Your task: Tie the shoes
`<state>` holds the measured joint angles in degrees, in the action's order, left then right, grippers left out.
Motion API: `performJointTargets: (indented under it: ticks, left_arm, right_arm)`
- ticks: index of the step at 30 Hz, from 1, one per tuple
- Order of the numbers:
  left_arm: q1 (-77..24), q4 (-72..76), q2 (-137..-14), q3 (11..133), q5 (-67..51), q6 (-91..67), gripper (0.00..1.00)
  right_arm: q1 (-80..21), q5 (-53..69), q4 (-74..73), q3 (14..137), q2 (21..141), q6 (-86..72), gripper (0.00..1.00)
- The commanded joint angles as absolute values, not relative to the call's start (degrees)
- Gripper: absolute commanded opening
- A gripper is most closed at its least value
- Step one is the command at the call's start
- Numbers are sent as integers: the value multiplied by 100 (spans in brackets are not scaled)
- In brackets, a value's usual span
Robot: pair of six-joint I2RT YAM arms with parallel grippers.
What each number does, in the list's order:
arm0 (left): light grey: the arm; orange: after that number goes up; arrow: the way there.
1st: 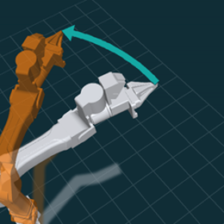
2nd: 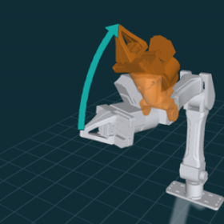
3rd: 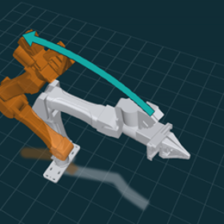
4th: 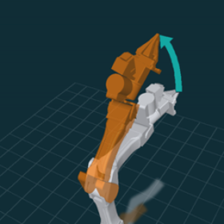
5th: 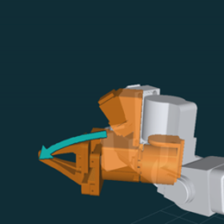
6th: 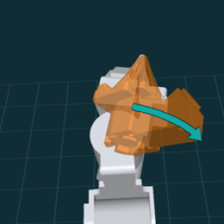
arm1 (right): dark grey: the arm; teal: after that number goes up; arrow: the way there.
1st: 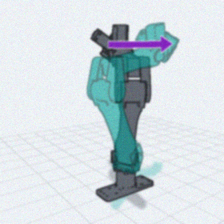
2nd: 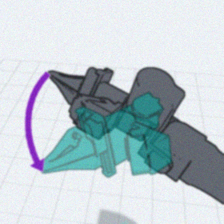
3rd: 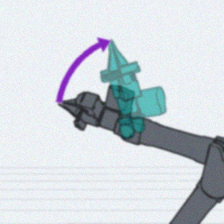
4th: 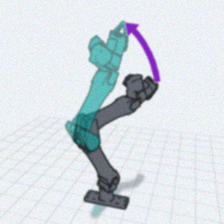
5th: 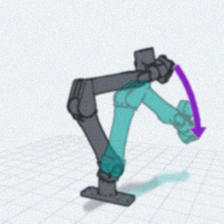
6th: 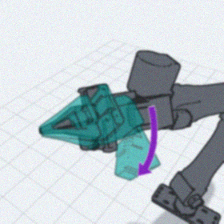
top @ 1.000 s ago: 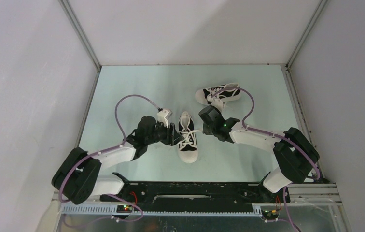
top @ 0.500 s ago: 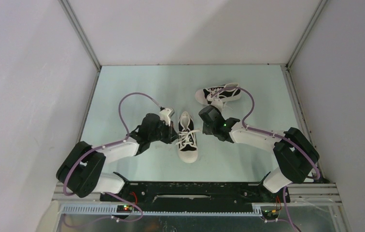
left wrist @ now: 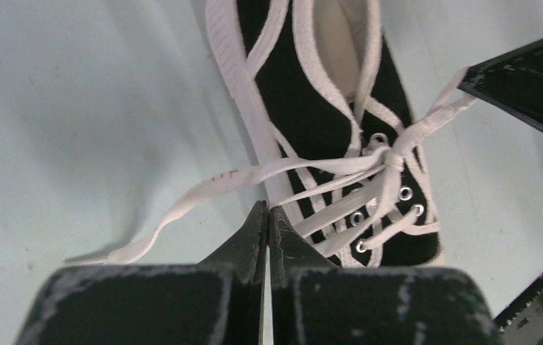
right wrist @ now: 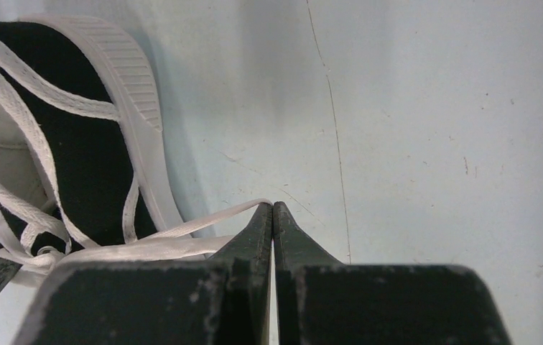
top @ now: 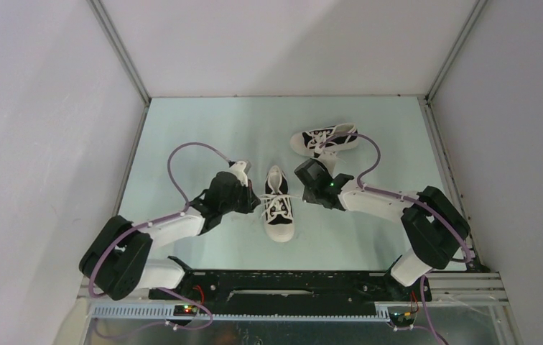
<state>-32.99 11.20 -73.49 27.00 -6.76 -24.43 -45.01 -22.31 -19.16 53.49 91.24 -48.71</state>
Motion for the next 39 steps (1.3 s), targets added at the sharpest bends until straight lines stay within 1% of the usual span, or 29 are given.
performJointTargets:
  ticks: [1, 6, 10, 15, 20, 27, 39]
  left_arm:
    - [-3269, 771, -7698, 2759, 208, -2709, 0]
    - [-3268, 457, -7851, 2834, 640, -2959, 0]
    - [-3270, 490, -7813, 2731, 690, -3103, 0]
    - [-3299, 346, -8095, 2822, 876, -3107, 0]
    - [-3365, -228, -8199, 2940, 1656, -3251, 0]
    - [-3534, -645, -8164, 3069, 2434, -3392, 0]
    - [-3665, -733, -8496, 3257, 2540, -3409, 0]
  right_arm:
    - [-4523, -2658, -2162, 5546, 9295, -5090, 0]
    - [-4428, -2861, -2673, 5546, 9536, -5634, 0]
    - [-4385, -2986, -2848, 5546, 9649, -5720, 0]
    - [-4377, -3137, -2982, 5571, 9788, -5632, 0]
    - [-4295, -3659, -3340, 5646, 9908, -5719, 0]
    - [-4291, -3986, -3691, 5801, 10189, -5824, 0]
    - [-4296, -4039, -3705, 5818, 10386, -5752, 0]
